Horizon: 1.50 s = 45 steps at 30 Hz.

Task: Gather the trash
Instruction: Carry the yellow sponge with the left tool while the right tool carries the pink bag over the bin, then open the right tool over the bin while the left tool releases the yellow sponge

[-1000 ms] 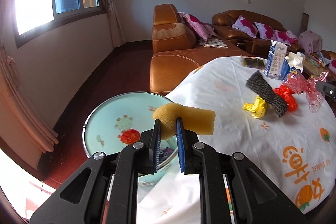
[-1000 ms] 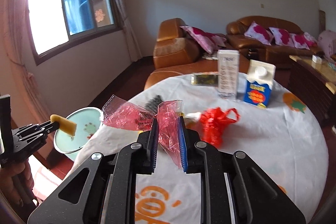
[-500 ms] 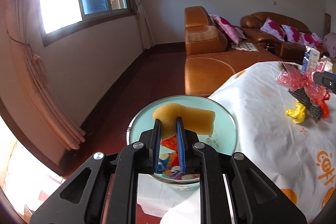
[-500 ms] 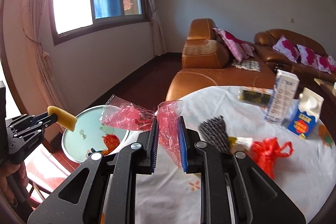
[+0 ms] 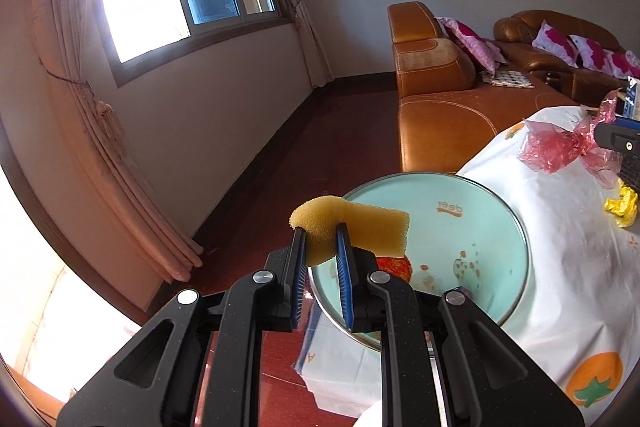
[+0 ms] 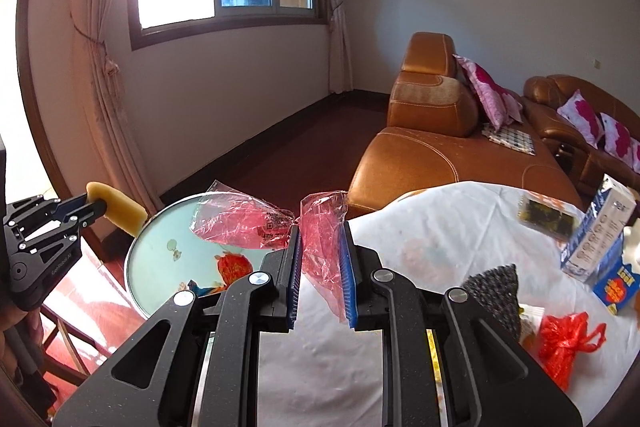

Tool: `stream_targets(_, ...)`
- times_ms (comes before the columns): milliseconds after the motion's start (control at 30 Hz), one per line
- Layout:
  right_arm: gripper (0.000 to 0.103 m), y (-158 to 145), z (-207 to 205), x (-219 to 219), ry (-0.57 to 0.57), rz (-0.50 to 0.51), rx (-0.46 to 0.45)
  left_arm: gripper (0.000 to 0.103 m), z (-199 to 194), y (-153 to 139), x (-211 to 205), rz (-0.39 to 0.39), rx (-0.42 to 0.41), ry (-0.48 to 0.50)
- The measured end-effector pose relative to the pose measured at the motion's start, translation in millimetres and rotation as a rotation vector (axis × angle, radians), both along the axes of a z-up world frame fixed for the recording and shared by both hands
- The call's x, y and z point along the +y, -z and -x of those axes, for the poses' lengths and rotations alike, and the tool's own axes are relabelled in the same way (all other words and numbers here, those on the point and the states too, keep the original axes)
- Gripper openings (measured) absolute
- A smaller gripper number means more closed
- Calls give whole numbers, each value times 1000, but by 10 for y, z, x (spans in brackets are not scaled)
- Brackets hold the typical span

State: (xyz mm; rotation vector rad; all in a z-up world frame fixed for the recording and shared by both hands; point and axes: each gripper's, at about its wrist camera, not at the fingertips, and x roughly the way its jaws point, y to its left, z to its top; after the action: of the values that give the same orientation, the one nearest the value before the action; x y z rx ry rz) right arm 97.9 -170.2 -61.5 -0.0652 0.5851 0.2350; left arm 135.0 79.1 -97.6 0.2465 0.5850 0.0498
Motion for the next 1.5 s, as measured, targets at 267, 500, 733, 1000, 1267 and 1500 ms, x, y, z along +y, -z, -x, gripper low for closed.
stream_targets(267, 18, 78, -123, 144, -33, 29, 9, 14, -32, 24, 1, -39, -2, -13)
stream_targets(500, 18, 103, -178, 304, -63, 54, 7, 14, -37, 27, 7, -49, 1, -21)
stream_targets(733, 18, 109, -203, 391, -82, 69, 6, 14, -39, 40, -1, -73, -4, -32)
stream_targets(1000, 18, 136, -219, 444, -100, 81, 12, 14, -51, 65, -28, -85, -2, -34)
stream_targets(1267, 18, 159, -221, 477, -109, 86, 21, 15, -61, 79, -34, -86, 0, -28)
stream_targets(1500, 23, 194, -247, 531, -131, 83, 44, 24, -37, 84, -73, -56, -3, 10)
